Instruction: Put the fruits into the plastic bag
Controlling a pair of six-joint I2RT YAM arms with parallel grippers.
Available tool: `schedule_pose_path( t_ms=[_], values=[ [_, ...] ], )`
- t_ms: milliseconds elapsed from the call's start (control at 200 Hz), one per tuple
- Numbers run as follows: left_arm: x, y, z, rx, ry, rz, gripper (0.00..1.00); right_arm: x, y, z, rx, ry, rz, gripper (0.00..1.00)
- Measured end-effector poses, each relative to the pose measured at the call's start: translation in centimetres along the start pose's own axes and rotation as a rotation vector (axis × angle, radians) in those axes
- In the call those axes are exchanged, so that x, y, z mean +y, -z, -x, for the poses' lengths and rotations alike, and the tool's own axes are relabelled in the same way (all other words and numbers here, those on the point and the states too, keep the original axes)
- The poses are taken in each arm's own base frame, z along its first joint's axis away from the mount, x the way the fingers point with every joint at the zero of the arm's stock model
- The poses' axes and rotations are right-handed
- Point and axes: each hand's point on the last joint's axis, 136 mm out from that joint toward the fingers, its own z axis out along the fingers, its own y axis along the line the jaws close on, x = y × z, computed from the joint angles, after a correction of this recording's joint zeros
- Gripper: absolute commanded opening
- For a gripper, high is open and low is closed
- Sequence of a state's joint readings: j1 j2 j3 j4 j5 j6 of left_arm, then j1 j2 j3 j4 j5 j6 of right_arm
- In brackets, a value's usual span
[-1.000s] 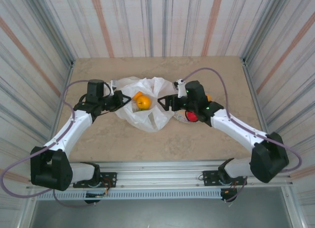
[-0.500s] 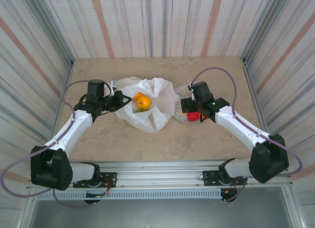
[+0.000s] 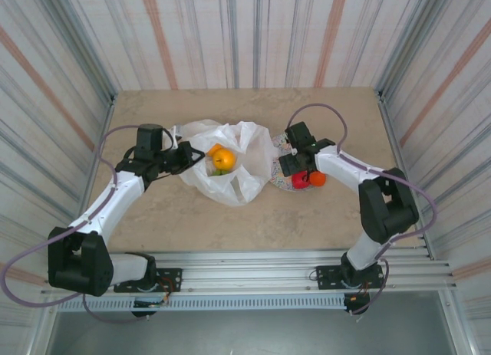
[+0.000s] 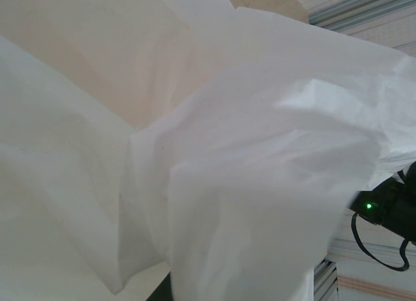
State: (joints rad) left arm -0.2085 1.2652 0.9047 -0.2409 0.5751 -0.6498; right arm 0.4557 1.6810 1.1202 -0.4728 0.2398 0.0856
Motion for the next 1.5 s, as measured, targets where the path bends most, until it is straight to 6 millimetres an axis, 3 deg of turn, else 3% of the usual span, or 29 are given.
schedule_pose_path(
  t_ms=[441,812,1077,1172,1248,1373,1498],
  values=[
    [0.0,0.0,0.0,0.000,0.000,0.000,0.00,0.4,-3.2,0.8,0.086,0.041,-0.034,0.80],
    [0.0,0.0,0.0,0.000,-0.002,0.000,0.00,0.2,-4.4,-0.3,0.140,0.067,-0.060,0.68],
    [0.0,0.0,0.0,0.000,-0.003,0.000,0.00,1.2,-3.9,1.3,0.093,0.051,-0.004,0.61],
    [0.0,0.0,0.0,0.000,-0.003,0.000,0.00,1.6,-2.9,2.3,0.053,0.039,0.034,0.61],
    [0.0,0.0,0.0,0.000,-0.003,0.000,0.00,1.7,-0.9,3.4,-0.009,0.016,0.068,0.60],
    [0.0,0.0,0.0,0.000,-0.002,0.000,0.00,1.9,4.3,4.2,-0.146,-0.041,0.159,0.60],
    [0.0,-0.1,0.0,0.004,0.000,-0.005,0.00,3.3,8.8,3.6,-0.277,-0.089,0.316,0.60]
  ],
)
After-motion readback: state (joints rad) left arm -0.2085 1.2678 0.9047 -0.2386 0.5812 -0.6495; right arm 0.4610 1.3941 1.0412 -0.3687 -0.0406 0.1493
